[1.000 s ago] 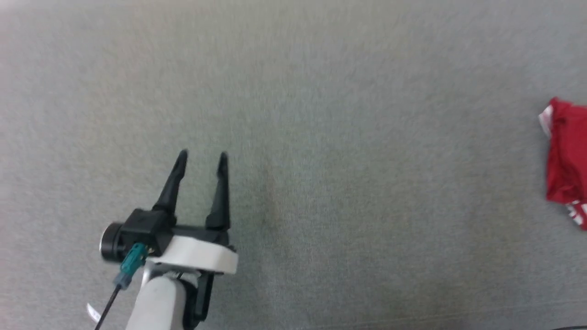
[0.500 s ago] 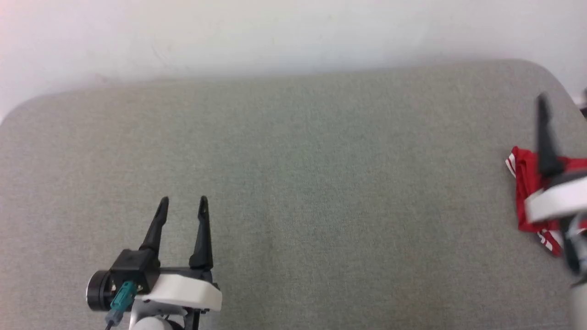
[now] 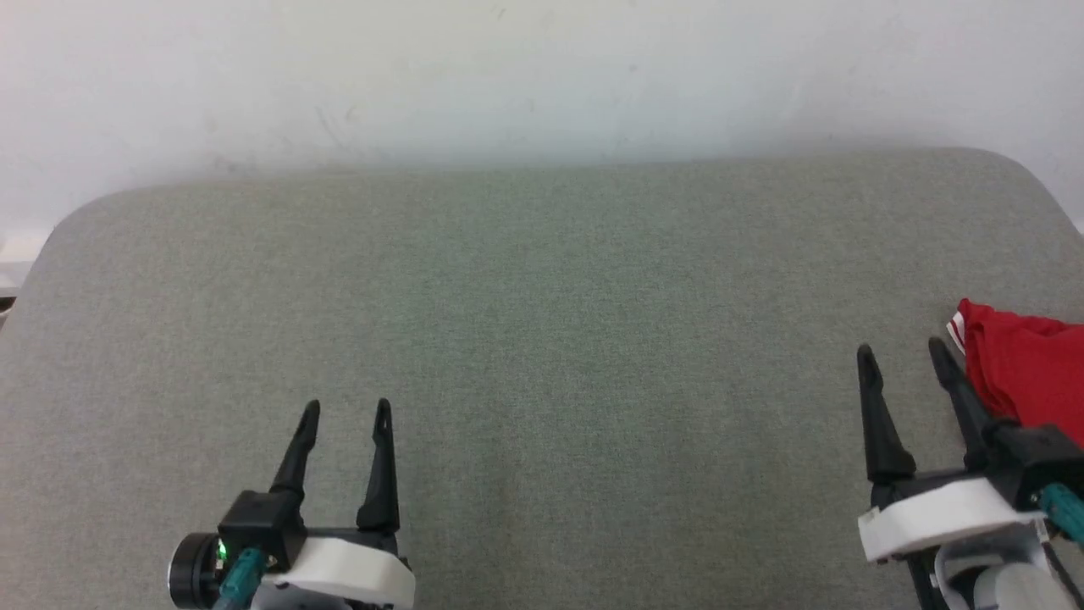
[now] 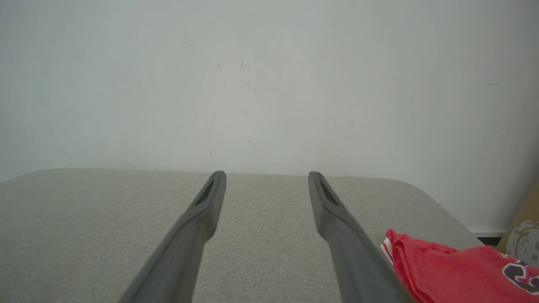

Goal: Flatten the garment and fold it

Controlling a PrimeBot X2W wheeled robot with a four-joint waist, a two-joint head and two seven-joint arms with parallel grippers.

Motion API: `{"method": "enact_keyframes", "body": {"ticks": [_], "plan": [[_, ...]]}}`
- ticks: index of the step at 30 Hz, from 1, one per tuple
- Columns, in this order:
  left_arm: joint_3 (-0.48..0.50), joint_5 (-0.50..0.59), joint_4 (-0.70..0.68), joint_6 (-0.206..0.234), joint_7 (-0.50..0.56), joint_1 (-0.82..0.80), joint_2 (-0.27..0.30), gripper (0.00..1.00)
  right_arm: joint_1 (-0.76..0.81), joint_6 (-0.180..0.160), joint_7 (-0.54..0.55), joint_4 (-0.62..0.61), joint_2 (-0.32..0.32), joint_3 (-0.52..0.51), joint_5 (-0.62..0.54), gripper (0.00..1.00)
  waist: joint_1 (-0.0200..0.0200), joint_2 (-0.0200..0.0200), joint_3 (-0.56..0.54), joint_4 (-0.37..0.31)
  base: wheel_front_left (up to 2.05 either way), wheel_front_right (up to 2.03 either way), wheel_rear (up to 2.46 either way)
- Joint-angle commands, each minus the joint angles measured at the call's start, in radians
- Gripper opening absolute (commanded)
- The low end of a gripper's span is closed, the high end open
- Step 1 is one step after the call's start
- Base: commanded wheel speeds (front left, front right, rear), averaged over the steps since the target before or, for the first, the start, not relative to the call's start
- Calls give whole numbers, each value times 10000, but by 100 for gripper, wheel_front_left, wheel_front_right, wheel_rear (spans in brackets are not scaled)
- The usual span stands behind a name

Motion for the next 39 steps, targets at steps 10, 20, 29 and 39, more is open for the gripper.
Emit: {"method": "enact_keyframes", "body": {"ticks": [10, 20, 29, 39], "plan": [[-192, 106, 160, 49, -47, 268, -14, 100, 713, -19, -325, 28, 178, 73, -453, 100, 1, 0, -106, 150, 0, 0, 0], [-206, 113, 206, 66, -47, 231, -19, 100, 695, -19, -380, 18, 190, 135, -236, 100, 1, 0, -95, 198, 0, 0, 0], [-197, 21, 134, -6, 22, 158, -4, 0, 625, 2, -311, 33, 146, 82, -243, 0, 1, 0, -60, 223, 0, 0, 0], [-130, 126, 67, -10, 226, 123, -5, 0, 601, 0, -127, -18, 150, 126, -294, 0, 1, 0, -56, 217, 0, 0, 0]]}}
